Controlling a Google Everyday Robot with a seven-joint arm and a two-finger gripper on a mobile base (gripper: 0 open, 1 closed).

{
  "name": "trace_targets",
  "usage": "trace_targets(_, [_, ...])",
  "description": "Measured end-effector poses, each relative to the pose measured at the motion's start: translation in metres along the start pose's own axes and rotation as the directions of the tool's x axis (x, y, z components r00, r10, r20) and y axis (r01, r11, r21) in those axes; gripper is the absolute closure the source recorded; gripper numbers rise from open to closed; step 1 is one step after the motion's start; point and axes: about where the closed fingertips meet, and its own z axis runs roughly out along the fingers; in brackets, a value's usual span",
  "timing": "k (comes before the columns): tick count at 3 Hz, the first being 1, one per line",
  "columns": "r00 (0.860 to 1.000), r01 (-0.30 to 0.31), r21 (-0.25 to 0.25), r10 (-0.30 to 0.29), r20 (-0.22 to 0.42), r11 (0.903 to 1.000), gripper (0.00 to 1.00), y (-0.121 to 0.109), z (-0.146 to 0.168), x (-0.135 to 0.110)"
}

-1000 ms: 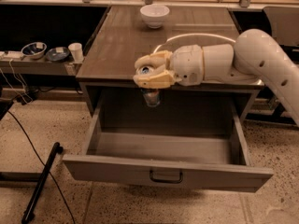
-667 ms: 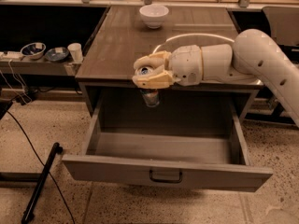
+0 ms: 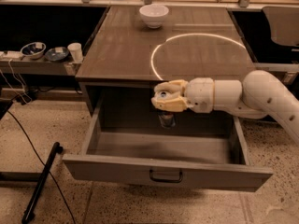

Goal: Place redbull can into top drawer

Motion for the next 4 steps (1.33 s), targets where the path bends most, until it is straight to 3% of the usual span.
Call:
trace_targets(1, [0.999,-0.007,0.026,0.006,0.045,0.9996,0.81,-0.007,-0.005,0.028])
trace_targets(2, [0.994,0.006,0.012,-0.007,0.105,0.9999,0.57,-0.019,0.000,0.043])
trace_targets(4, [0.992,-0.035,0.017,0.032,0.125,0.9993,0.13,-0.029,0.004,0.078])
